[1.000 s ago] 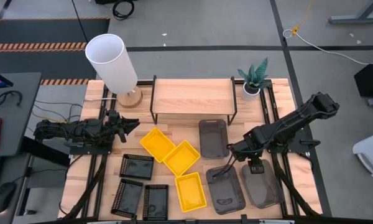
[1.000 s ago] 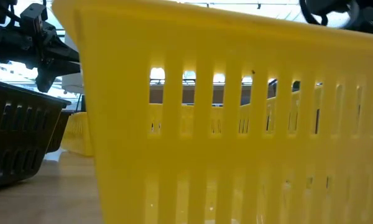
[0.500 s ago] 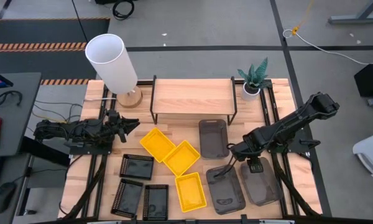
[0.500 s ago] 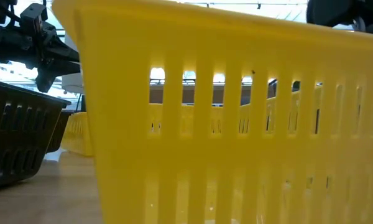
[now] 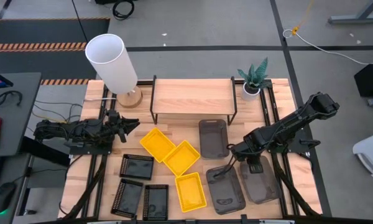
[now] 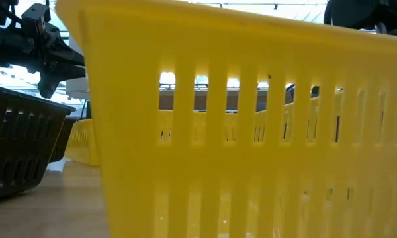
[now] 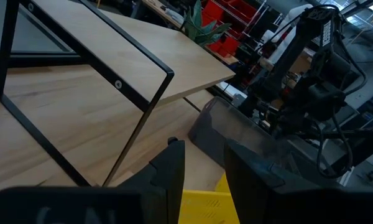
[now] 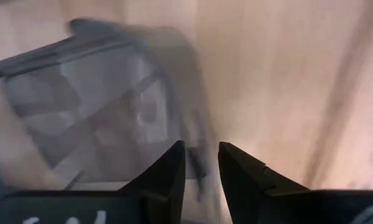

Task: Stack baskets on shelf by color
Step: Stack the bottom right transparent black bin on top of the bottom left black bin

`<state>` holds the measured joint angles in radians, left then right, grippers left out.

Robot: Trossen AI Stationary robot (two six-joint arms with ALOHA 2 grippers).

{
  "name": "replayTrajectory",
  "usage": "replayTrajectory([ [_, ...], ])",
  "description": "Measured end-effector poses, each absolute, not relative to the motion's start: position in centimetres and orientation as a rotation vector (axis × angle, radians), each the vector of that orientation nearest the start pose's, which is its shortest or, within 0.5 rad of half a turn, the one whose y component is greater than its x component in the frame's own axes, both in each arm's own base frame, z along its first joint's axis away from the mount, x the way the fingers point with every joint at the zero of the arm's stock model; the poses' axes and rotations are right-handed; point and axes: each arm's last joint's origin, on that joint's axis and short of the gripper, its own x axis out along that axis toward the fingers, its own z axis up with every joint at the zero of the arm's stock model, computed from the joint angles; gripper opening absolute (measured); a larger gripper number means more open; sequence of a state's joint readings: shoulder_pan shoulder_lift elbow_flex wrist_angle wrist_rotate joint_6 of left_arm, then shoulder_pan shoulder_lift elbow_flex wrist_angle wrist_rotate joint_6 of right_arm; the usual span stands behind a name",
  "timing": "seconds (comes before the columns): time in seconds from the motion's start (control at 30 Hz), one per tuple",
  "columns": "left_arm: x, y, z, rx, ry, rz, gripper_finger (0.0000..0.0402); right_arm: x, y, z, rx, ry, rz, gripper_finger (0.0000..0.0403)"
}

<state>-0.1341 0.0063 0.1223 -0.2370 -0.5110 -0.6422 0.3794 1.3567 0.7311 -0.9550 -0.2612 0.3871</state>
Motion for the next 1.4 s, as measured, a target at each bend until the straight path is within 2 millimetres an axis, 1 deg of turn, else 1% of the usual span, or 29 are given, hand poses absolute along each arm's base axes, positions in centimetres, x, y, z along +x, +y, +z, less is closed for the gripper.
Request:
replayTrajectory([
  [0.17, 8.59, 0.27, 18.19, -0.595, -0.009, 0.4, 0.0117, 18.02, 7.97, 17.11, 0.21, 1.672, 0.213, 0.012],
  [0.37, 8.59, 0.27, 18.19, -0.595, -0.009, 0.4, 0.0117, 18.29, 7.73, 17.11, 0.263, 1.661, 0.164, 0.0139],
  [0.6, 8.59, 0.27, 18.19, -0.595, -0.01, 0.4, 0.0117, 18.22, 7.91, 17.18, 0.335, 1.687, 0.199, 0.0147],
  [0.7, 8.59, 0.27, 18.19, -0.595, -0.009, 0.4, 0.0117, 18.1, 7.88, 17.18, 0.333, 1.699, 0.194, 0.0144],
  [0.83, 8.59, 0.27, 18.19, -0.595, -0.009, 0.4, 0.0117, 18.03, 7.7, 17.13, 0.292, 1.697, 0.153, 0.0131],
  [0.97, 8.59, 0.27, 18.19, -0.595, -0.009, 0.4, 0.0117, 18.1, 7.58, 17.09, 0.253, 1.678, 0.118, 0.0108],
  [1.07, 8.59, 0.27, 18.19, -0.595, -0.009, 0.4, 0.0117, 18.13, 7.51, 17.07, 0.221, 1.668, 0.111, 0.0078],
  [1.2, 8.59, 0.27, 18.19, -0.595, -0.009, 0.4, 0.0117, 18.13, 7.51, 17.07, 0.215, 1.667, 0.117, 0.0019],
  [1.23, 8.59, 0.27, 18.19, -0.595, -0.01, 0.4, 0.0117, 18.13, 7.52, 17.07, 0.215, 1.667, 0.123, 0.0011],
  [1.4, 8.59, 0.27, 18.19, -0.595, -0.009, 0.4, 0.0117, 18.16, 7.51, 17.09, 0.189, 1.66, 0.144, 0.0017],
])
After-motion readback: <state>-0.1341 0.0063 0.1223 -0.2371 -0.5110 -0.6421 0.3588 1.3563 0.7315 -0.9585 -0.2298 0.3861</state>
